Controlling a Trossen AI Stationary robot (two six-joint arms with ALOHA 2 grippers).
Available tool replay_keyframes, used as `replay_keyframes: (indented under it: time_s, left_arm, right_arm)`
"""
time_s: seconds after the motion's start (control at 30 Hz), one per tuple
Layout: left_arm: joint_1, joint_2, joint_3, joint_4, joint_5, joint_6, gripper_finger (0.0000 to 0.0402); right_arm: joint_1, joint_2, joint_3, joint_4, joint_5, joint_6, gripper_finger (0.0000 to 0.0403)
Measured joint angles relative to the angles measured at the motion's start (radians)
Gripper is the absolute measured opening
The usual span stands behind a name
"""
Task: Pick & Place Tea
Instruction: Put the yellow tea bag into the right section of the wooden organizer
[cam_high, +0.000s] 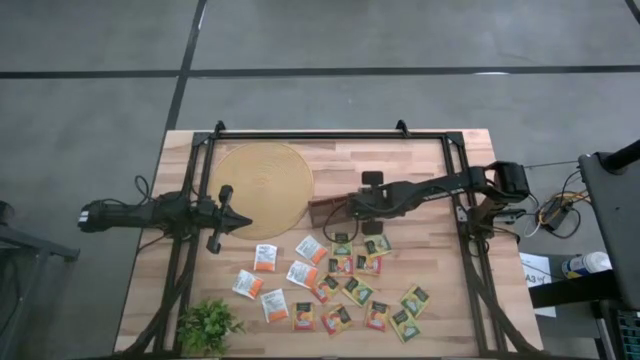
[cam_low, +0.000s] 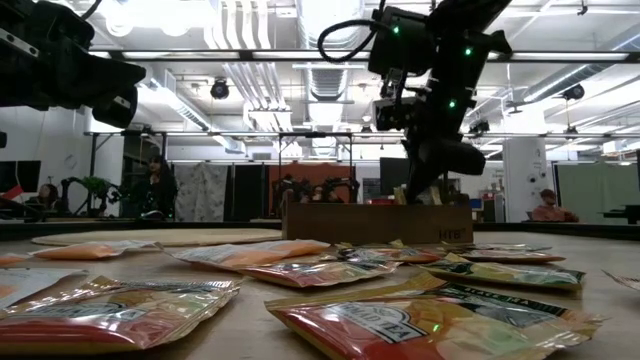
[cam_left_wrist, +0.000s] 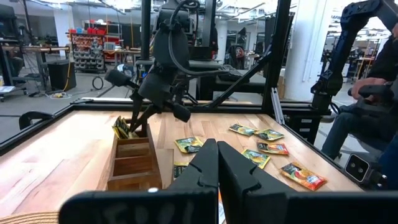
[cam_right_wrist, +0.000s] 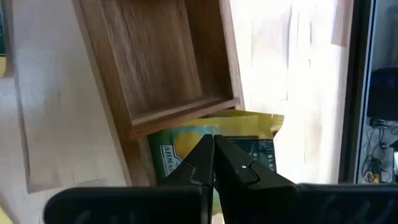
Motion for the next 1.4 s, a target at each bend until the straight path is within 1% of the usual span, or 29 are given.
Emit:
replay_keyframes:
  time_s: [0.1, 0.27, 0.37, 0.43, 0.63, 0.87, 1.07, 1.17, 1.3, 1.4]
  left_arm:
    - [0.0, 0.0, 0.0, 0.0, 0.0, 0.0, 0.0]
    - [0.0, 0.0, 0.0, 0.0, 0.0, 0.0, 0.0]
    - [0.0, 0.0, 0.0, 0.0, -0.001, 0.0, 0.0]
    - [0.0, 0.0, 0.0, 0.0, 0.0, 0.0, 0.0]
    - [0.001, 0.0, 0.0, 0.0, 0.0, 0.0, 0.0]
    - [0.001, 0.001, 0.0, 0.0, 0.0, 0.0, 0.0]
    - [0.001, 0.001, 0.0, 0.0, 0.0, 0.0, 0.0]
    - [0.001, 0.001, 0.0, 0.0, 0.0, 0.0, 0.0]
    - [0.0, 0.0, 0.0, 0.0, 0.0, 0.0, 0.0]
    - [0.0, 0.001, 0.0, -0.001, 0.0, 0.0, 0.0]
  right_arm:
    - [0.004, -0.061, 0.005, -0.029, -0.003, -0.001, 0.0008]
    - [0.009, -0.203, 0.01, -0.122, -0.006, 0.01, 0.0008]
    - [0.011, -0.293, 0.01, -0.154, -0.054, 0.036, 0.0008]
    - [0.021, -0.328, 0.009, -0.171, -0.083, 0.053, 0.0008]
    - [0.081, -0.362, 0.005, -0.239, -0.124, 0.139, 0.0008]
    - [0.221, -0.366, -0.052, -0.244, -0.241, 0.192, 0.0008]
    - [0.295, -0.366, -0.118, -0.242, -0.268, 0.292, 0.0008]
    - [0.315, -0.376, -0.136, -0.241, -0.303, 0.297, 0.0008]
    - [0.311, -0.384, -0.138, -0.237, -0.359, 0.368, 0.001]
    - [0.31, -0.384, -0.128, -0.234, -0.362, 0.375, 0.0019]
